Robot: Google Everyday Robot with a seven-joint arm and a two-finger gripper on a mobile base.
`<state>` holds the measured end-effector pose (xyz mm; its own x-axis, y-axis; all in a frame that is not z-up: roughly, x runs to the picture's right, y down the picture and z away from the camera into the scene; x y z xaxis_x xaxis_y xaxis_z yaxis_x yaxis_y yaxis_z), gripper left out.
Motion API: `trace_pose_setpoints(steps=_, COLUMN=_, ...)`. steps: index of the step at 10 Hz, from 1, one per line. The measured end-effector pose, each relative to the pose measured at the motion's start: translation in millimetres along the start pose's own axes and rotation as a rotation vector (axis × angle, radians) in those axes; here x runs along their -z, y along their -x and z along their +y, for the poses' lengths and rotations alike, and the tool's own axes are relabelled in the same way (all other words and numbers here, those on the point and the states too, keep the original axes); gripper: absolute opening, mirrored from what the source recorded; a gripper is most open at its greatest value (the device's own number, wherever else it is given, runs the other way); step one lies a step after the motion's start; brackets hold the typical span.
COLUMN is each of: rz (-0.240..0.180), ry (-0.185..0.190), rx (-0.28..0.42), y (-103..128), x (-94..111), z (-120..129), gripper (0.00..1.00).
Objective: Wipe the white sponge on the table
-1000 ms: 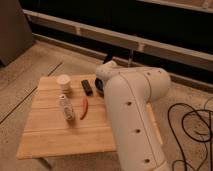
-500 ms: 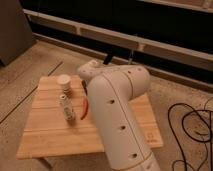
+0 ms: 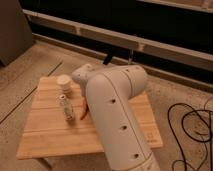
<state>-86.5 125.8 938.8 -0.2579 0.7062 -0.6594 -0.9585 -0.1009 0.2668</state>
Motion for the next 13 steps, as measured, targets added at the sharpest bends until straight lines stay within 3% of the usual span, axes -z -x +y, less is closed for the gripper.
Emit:
trace_pose_setpoints(steps=4, rz=-0.085, ry=-0.06, rx=0.027, y=-50, x=2, z=-36, gripper=0.11)
trace_pose_setpoints(steps=6, rz=-0.07, ry=-0.111, rx=0.039, y=-69, x=-10, z=-60, gripper=0.11)
trace_pose_setpoints(steps=11, rz=-0.052, ry=-0.114, rx=0.002, y=-69, x=-13, z=-78, gripper=0.11)
trace_pose_setpoints(steps=13, rz=-0.025, ry=-0.123, rx=-0.112, y=-49, x=-8, z=-121, gripper=0.11)
